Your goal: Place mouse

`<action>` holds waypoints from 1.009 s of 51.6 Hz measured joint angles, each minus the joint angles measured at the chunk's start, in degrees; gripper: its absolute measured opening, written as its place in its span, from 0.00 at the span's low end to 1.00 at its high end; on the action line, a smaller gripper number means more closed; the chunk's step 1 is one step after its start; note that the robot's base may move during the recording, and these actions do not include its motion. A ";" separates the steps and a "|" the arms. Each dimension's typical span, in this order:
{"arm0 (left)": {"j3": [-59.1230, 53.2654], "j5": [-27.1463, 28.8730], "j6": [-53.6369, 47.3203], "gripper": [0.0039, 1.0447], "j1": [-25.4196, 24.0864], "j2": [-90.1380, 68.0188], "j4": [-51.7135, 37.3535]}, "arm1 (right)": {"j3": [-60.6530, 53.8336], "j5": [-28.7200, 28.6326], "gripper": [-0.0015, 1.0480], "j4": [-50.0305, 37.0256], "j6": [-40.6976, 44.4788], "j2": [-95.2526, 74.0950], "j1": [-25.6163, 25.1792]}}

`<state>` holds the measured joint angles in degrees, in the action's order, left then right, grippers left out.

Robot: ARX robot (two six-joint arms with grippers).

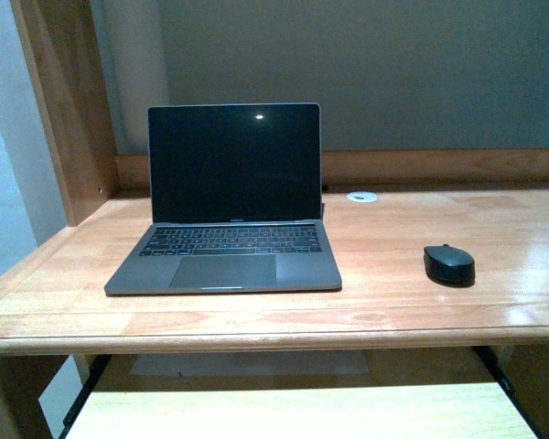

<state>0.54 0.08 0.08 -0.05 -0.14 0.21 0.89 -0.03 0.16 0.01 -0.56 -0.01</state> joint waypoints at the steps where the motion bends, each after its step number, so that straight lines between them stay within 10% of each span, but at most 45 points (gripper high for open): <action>1: 0.00 0.00 0.00 0.94 0.00 0.00 0.00 | 0.00 0.00 0.34 0.00 0.00 0.00 0.00; 21: 0.00 0.00 0.00 0.94 0.00 0.00 0.00 | 0.00 0.00 0.96 0.00 0.00 0.00 0.00; 52: 0.00 0.00 0.00 0.94 0.00 0.00 0.00 | 0.00 0.00 0.94 0.00 0.02 0.00 0.00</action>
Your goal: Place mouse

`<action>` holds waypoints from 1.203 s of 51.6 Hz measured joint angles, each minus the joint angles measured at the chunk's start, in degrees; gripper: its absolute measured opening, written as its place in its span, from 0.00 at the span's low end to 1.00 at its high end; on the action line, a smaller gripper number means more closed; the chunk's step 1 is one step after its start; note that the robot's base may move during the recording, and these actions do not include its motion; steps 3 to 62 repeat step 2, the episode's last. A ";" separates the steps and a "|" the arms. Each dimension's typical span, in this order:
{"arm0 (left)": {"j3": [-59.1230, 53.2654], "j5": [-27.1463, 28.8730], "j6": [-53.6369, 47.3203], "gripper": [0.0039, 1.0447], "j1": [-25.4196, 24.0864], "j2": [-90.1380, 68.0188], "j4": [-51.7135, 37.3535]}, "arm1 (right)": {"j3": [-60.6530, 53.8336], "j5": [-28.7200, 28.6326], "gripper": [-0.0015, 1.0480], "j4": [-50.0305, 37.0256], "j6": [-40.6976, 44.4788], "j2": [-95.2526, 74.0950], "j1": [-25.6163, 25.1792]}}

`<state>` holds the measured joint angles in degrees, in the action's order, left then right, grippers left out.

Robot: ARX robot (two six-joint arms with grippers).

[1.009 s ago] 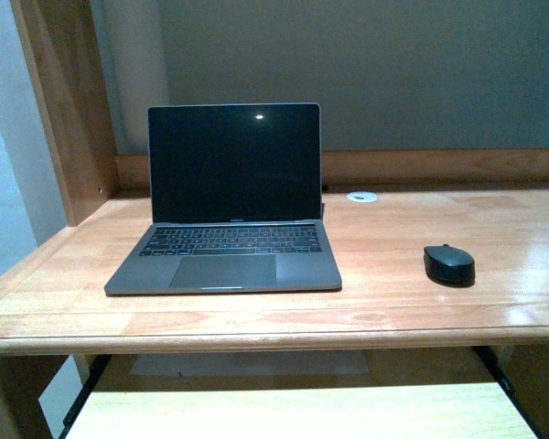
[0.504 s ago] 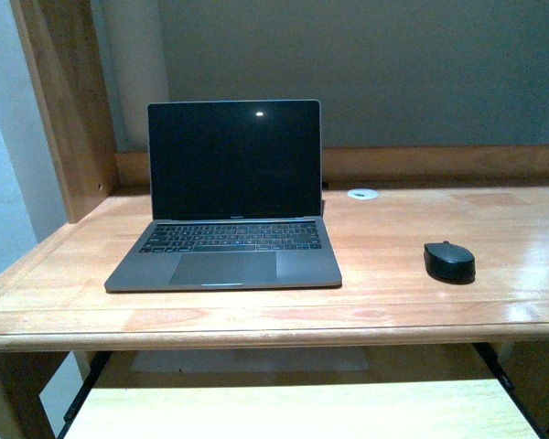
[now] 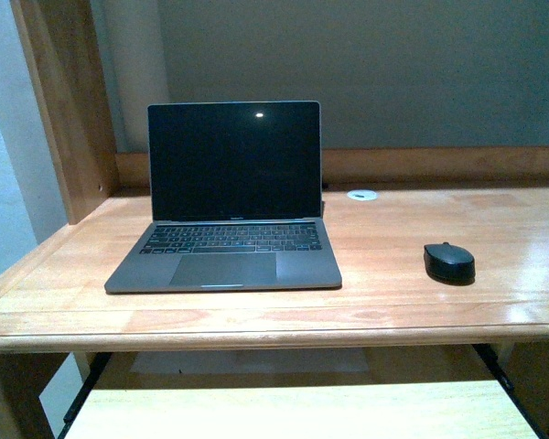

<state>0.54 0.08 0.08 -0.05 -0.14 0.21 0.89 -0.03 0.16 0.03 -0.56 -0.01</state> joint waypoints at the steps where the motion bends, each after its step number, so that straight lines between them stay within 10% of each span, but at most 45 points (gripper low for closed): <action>1: 0.00 0.00 0.00 0.94 0.00 0.00 0.00 | 0.00 0.00 0.94 0.00 0.00 0.00 0.00; 62: 0.00 0.00 0.00 0.94 0.00 0.00 0.00 | 0.00 0.00 0.94 0.00 0.00 0.00 0.00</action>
